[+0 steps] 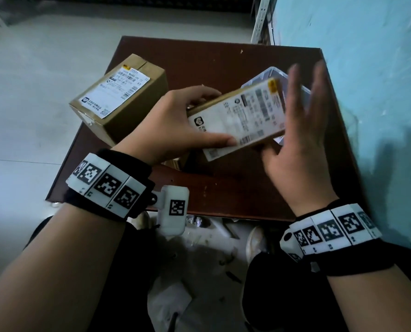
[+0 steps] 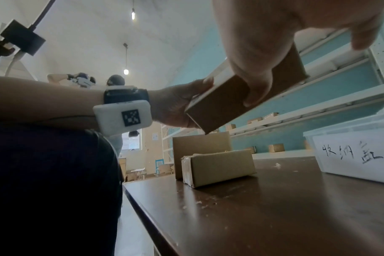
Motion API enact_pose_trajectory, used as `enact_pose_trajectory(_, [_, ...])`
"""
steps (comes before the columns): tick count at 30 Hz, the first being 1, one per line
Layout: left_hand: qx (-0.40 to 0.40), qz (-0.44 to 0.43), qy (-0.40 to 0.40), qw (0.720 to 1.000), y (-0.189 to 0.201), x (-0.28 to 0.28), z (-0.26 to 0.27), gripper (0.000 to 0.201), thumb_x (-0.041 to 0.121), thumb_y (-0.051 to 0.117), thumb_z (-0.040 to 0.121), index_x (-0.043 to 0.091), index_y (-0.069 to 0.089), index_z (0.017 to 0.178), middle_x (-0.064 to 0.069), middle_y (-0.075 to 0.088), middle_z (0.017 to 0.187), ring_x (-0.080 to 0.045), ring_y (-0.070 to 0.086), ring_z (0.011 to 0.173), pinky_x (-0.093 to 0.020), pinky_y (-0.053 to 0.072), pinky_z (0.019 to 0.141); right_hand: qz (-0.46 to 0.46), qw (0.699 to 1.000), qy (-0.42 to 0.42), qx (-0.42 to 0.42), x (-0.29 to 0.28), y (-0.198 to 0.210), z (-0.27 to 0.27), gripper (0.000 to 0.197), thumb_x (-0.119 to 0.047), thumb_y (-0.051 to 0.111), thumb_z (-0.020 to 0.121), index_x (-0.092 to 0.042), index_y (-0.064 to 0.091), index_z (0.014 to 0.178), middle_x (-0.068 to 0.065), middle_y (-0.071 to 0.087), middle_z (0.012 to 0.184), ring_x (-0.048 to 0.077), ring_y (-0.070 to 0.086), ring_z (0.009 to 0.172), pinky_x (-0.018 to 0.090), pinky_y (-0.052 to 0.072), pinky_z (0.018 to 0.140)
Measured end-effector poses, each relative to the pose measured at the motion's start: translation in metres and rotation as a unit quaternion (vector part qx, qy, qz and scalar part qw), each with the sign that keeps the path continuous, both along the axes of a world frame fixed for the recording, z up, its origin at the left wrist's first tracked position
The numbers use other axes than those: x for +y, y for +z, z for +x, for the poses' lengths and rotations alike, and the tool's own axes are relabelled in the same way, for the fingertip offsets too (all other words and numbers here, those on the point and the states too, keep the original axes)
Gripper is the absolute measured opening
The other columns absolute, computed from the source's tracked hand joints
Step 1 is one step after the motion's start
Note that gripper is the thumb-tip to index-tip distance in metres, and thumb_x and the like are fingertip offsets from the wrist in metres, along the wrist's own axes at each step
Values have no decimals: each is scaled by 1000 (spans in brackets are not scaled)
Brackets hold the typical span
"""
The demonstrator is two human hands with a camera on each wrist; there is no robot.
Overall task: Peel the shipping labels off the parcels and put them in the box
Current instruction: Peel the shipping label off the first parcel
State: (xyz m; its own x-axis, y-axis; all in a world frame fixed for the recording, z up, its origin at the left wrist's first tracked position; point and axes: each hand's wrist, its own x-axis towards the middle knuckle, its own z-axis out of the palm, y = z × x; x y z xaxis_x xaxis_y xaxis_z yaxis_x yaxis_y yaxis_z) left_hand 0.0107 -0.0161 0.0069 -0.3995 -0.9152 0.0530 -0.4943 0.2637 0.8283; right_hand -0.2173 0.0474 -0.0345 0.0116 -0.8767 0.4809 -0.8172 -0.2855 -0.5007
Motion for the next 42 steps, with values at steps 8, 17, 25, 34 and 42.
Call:
enact_pose_trajectory(8, [286, 134, 130, 940, -2, 3, -30, 47, 44, 76, 92, 13, 65, 126, -5, 79, 107, -22, 79, 97, -47, 65, 84, 77, 907, -28, -413, -2, -7, 16, 51, -50, 51, 111, -21, 56, 153, -2, 66, 146, 13, 62, 136, 36, 53, 113])
enact_pose_trajectory(17, [142, 83, 138, 977, -17, 5, -43, 40, 54, 58, 102, 18, 75, 102, 3, 80, 95, -13, 77, 88, -50, 63, 85, 98, 872, 32, -479, 1, -11, 28, 45, -25, 55, 112, -33, 51, 155, -9, 67, 146, 12, 60, 141, 48, 51, 117])
enact_pose_trajectory(25, [86, -7, 156, 984, -26, 10, -42, 63, 56, 64, 96, 19, 54, 147, 10, 68, 134, -2, 66, 116, -37, 60, 95, 138, 827, 19, -545, 1, -13, 34, 40, -31, 58, 111, -29, 54, 151, -8, 69, 143, 7, 63, 136, 40, 50, 119])
enact_pose_trajectory(34, [118, 39, 54, 991, -19, 17, -40, 34, 48, 66, 99, 23, 75, 120, 6, 80, 105, -14, 76, 99, -55, 60, 90, 191, 750, 44, -632, 6, -12, 35, 39, -41, 52, 112, -24, 62, 146, 5, 72, 139, 27, 69, 131, 60, 56, 108])
enact_pose_trajectory(42, [35, -101, 82, 991, -23, 16, -38, 82, 60, 75, 88, 13, 53, 152, -4, 47, 160, -13, 44, 147, -40, 47, 117, 155, 749, 34, -644, 9, -13, 36, 45, -37, 49, 113, -12, 61, 148, 14, 71, 139, 33, 69, 129, 62, 57, 105])
